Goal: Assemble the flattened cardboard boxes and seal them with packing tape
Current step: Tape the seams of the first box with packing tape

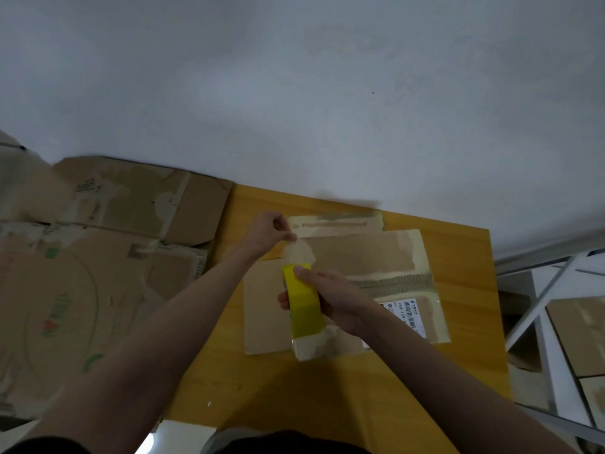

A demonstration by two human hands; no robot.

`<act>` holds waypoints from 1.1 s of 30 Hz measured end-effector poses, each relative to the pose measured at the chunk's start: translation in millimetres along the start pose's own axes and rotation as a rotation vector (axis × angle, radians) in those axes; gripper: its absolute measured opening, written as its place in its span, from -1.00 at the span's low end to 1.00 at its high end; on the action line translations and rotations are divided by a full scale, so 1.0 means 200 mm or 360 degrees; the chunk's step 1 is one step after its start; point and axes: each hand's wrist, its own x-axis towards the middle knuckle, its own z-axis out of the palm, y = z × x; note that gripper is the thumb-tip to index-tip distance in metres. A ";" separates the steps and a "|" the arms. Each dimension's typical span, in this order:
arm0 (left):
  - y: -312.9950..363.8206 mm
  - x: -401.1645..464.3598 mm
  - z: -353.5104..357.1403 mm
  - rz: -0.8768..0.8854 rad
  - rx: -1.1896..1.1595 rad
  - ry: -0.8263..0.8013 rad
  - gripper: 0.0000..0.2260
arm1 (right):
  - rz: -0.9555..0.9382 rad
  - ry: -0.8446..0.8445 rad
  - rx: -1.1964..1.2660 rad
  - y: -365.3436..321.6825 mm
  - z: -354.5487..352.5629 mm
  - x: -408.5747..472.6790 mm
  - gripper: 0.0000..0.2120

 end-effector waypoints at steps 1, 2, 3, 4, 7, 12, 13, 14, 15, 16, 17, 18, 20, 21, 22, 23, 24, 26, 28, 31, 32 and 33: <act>0.00 0.00 0.00 0.0001 0.0015 0.0004 -0.79 | 0.0003 -0.0006 0.0017 0.00 0.00 0.00 -0.57; 0.00 0.00 0.00 -0.0001 0.0025 0.0014 -0.78 | 0.0005 -0.0011 0.0035 -0.01 0.00 0.00 -0.58; -0.01 0.01 0.01 -0.0013 0.0051 0.0026 -0.78 | 0.0007 -0.0016 0.0053 -0.01 0.01 0.00 -0.59; -0.01 0.01 0.01 -0.0023 0.0090 0.0040 -0.77 | 0.0010 -0.0021 0.0071 -0.01 0.01 0.00 -0.61; -0.01 0.00 0.01 0.0003 0.0317 0.0047 -0.63 | 0.0025 -0.0020 0.0097 -0.01 0.03 -0.01 -0.68; -0.03 -0.05 -0.05 0.0326 0.0558 0.0052 -0.33 | 0.0017 -0.0012 0.0080 0.04 0.07 -0.02 -0.67; -0.04 -0.08 -0.06 0.0556 0.0680 0.0067 -0.48 | 0.0006 -0.0005 0.0079 0.05 0.08 -0.02 -0.66; -0.06 -0.11 -0.06 0.0782 0.0788 0.0041 -0.57 | -0.0007 0.0004 0.0075 0.06 0.08 -0.02 -0.66; -0.08 -0.13 -0.07 0.0961 0.0901 -0.0025 -0.56 | -0.0019 0.0012 0.0072 0.06 0.07 -0.03 -0.67; -0.10 -0.15 -0.08 0.1081 0.1008 -0.0128 -0.49 | -0.0026 0.0021 0.0073 0.06 0.07 -0.03 -0.68; -0.12 -0.17 -0.08 0.1158 0.1107 -0.0231 -0.42 | -0.0032 0.0031 0.0075 0.06 0.07 -0.03 -0.68; -0.14 -0.17 -0.08 0.1222 0.1184 -0.0309 -0.37 | -0.0037 0.0043 0.0074 0.06 0.07 -0.04 -0.68; -0.16 -0.17 -0.09 0.1289 0.1309 -0.0441 -0.32 | -0.0048 0.0068 0.0057 0.06 0.07 -0.04 -0.66; -0.17 -0.17 -0.09 0.1288 0.1362 -0.0492 -0.31 | -0.0050 0.0081 0.0046 0.06 0.08 -0.05 -0.66; -0.17 -0.18 -0.09 0.1275 0.1401 -0.0535 -0.29 | -0.0051 0.0098 0.0039 0.06 0.08 -0.06 -0.66; -0.18 -0.19 -0.09 0.1260 0.1434 -0.0571 -0.27 | -0.0048 0.0121 0.0035 0.06 0.08 -0.07 -0.64; -0.19 -0.20 -0.09 0.1258 0.1468 -0.0595 -0.26 | -0.0043 0.0150 0.0033 0.06 0.09 -0.08 -0.62; -0.21 -0.22 -0.09 0.1283 0.1544 -0.0603 -0.26 | -0.0025 0.0214 0.0044 0.08 0.10 -0.09 -0.60; -0.22 -0.23 -0.08 0.1325 0.1659 -0.0566 -0.28 | 0.0009 0.0256 0.0064 0.09 0.11 -0.09 -0.62; -0.20 -0.25 -0.07 0.1314 0.1814 -0.0527 -0.29 | 0.0042 0.0273 0.0061 0.12 0.12 -0.12 -0.65; -0.19 -0.26 -0.07 0.1293 0.1844 -0.0529 -0.30 | 0.0058 0.0275 0.0044 0.13 0.12 -0.14 -0.65; -0.18 -0.27 -0.07 0.1274 0.1870 -0.0528 -0.30 | 0.0076 0.0275 0.0029 0.15 0.12 -0.15 -0.65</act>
